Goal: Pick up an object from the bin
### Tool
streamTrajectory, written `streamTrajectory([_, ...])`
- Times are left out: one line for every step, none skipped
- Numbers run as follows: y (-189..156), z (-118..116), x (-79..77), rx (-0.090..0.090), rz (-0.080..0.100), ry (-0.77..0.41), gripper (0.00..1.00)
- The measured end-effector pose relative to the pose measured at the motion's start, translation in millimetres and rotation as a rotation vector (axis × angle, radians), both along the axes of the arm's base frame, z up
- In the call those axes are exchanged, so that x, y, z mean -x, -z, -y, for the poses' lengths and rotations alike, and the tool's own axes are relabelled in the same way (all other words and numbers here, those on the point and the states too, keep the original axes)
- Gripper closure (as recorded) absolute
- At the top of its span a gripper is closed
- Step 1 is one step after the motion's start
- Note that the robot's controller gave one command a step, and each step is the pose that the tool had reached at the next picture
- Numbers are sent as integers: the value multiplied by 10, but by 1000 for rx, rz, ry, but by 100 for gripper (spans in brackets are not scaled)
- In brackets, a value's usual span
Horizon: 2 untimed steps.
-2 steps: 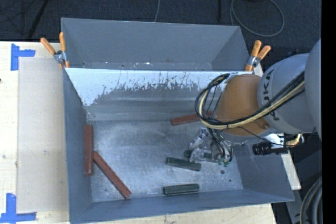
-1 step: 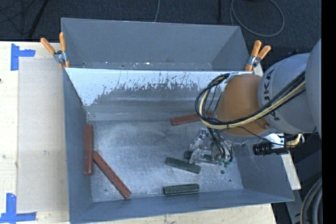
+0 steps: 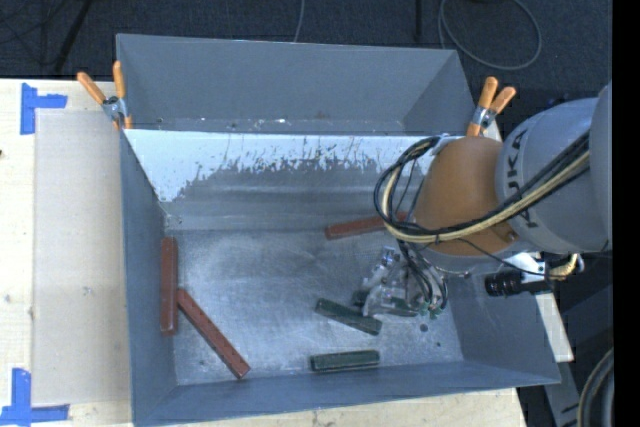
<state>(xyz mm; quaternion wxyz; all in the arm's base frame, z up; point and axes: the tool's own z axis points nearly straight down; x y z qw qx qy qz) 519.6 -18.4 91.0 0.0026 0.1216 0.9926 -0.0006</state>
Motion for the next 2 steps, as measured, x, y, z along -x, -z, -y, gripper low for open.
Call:
streamTrajectory([-91, -1, 0, -1, -6, 0, 100])
streamTrajectory([-288, 0, 5, -2, -6, 0, 100])
